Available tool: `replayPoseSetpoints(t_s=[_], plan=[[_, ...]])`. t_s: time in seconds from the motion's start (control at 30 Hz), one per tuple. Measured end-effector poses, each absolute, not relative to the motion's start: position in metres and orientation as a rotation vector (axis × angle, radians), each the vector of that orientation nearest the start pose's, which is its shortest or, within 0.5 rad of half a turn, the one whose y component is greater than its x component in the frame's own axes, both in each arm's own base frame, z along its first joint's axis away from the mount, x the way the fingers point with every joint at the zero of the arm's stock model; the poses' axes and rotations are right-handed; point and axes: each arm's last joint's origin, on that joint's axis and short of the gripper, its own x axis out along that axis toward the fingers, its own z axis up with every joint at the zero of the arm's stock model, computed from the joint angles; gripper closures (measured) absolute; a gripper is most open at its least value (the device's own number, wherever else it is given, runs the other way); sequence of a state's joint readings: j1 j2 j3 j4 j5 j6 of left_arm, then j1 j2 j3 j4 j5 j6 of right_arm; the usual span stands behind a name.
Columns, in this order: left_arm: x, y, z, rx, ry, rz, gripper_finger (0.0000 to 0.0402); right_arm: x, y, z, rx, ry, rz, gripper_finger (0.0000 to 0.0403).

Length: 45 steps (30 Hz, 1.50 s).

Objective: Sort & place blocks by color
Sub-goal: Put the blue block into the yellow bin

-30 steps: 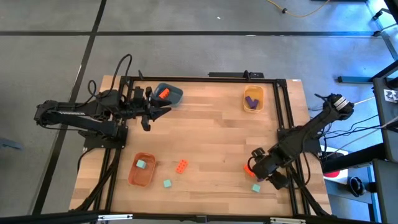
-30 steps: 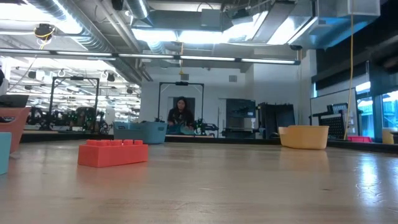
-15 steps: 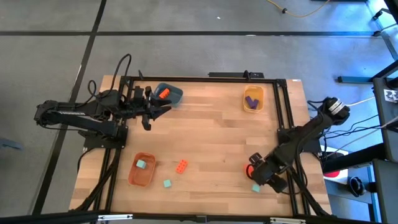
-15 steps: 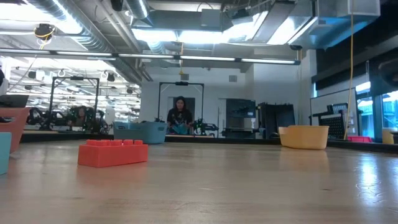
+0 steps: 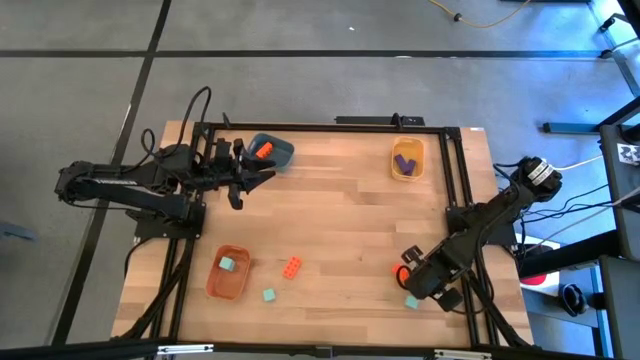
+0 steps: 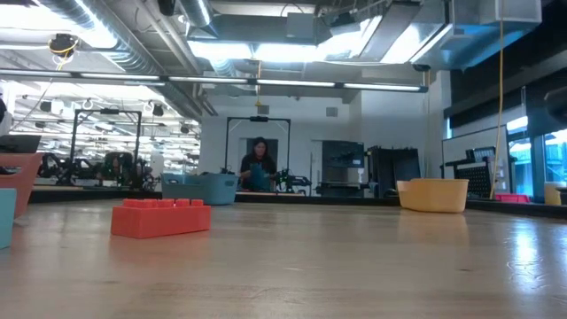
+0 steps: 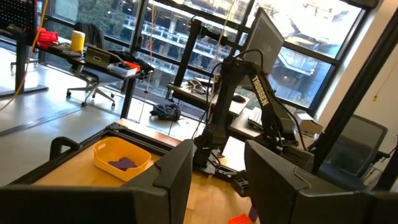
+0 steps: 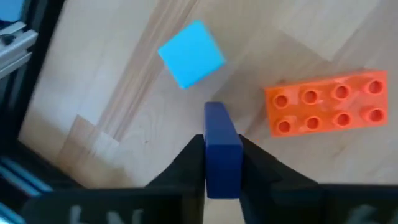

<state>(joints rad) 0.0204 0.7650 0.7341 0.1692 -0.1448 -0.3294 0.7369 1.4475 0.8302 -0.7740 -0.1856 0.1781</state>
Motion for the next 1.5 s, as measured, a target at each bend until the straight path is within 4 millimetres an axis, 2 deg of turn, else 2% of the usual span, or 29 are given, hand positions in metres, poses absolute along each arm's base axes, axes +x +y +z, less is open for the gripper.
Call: replayPoseSetpoints(t_s=[0.1,0.23,0.33,0.43,0.6,0.73,0.83,0.97,1.13,1.3,1.5], plan=[[0.172,0.008,0.352,-0.337,-0.164,0.14,0.0264,0.173,0.165,0.182,-0.242,1.457,0.652,0.0346],[0.172,0.008,0.352,-0.337,-0.164,0.14,0.0264,0.179,0.161,0.199,-0.278,1.474,0.665,0.0346],[0.172,0.008,0.352,-0.337,-0.165,0.14,0.0264,0.185,0.148,0.218,-0.296,1.483,0.665,0.0346],[0.171,0.008,0.352,-0.337,-0.166,0.139,0.0264,0.193,0.127,0.243,-0.246,1.419,0.632,0.0346],[0.169,0.007,0.354,-0.335,-0.172,0.101,0.0264,0.208,0.079,0.283,-0.053,1.168,0.473,0.0346],[0.17,0.006,0.354,-0.333,-0.166,0.081,0.0264,0.219,0.042,0.306,0.107,0.854,0.326,0.0346],[0.17,0.006,0.354,-0.333,-0.164,0.08,0.0264,0.225,0.023,0.319,0.172,0.61,0.252,0.0346],[0.17,0.006,0.354,-0.307,-0.164,0.083,0.0264,0.232,0.006,0.324,0.235,0.319,0.185,0.0346],[0.17,0.006,0.354,-0.299,-0.167,0.091,0.0264,0.238,0.0,0.316,0.307,0.057,0.117,0.0346],[0.17,0.006,0.354,-0.299,-0.168,0.099,0.0264,0.236,-0.001,0.305,0.366,-0.076,0.089,0.0346],[0.17,0.007,0.354,-0.3,-0.17,0.11,0.0264,0.235,-0.001,0.303,0.383,-0.08,0.089,0.0346]])
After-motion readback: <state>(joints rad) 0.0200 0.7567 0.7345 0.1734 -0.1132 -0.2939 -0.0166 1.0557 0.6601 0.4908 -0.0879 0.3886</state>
